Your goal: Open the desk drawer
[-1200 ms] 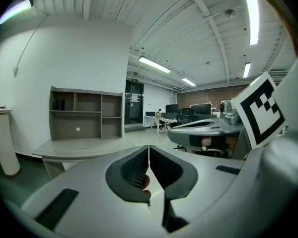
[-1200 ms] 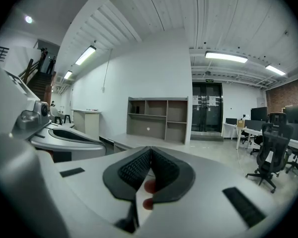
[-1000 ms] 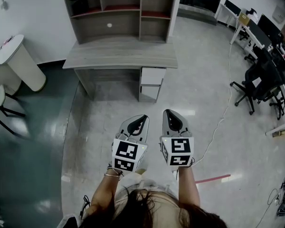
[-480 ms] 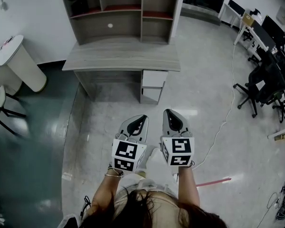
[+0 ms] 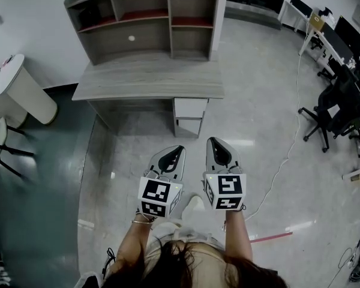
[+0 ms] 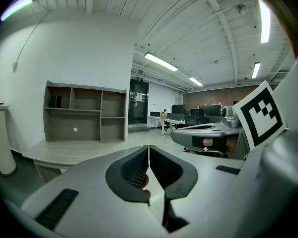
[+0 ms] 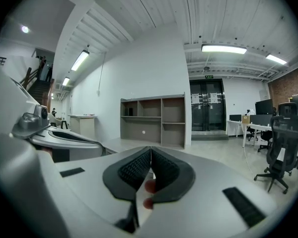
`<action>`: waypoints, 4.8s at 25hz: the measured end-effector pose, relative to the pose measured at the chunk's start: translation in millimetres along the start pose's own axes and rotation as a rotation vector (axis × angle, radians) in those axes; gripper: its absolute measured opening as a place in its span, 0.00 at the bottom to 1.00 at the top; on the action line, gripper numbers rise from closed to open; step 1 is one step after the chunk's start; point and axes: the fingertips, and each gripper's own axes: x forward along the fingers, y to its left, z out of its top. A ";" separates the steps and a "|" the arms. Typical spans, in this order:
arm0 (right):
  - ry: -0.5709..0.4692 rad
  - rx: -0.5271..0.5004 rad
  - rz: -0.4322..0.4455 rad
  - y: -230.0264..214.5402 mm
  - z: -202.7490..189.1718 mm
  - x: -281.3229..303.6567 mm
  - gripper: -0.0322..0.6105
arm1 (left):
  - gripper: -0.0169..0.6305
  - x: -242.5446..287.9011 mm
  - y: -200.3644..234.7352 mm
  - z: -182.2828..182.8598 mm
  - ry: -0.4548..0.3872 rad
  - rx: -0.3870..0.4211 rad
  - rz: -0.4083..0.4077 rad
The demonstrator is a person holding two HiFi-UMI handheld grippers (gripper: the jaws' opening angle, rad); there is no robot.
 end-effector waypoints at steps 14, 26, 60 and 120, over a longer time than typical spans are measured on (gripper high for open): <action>-0.009 -0.017 0.017 -87.1 1.4 67.2 0.08 | 0.05 88.0 9.6 6.4 0.038 0.011 0.078; 0.040 -0.021 0.024 -102.3 -17.3 102.5 0.08 | 0.05 117.3 38.5 -1.7 0.065 -0.028 0.114; 0.313 0.071 0.022 -117.5 -113.0 245.0 0.09 | 0.05 224.4 156.4 -74.7 0.182 -0.173 0.037; 0.651 0.107 -0.001 -149.3 -257.9 349.7 0.18 | 0.17 335.9 229.3 -219.8 0.412 -0.222 0.002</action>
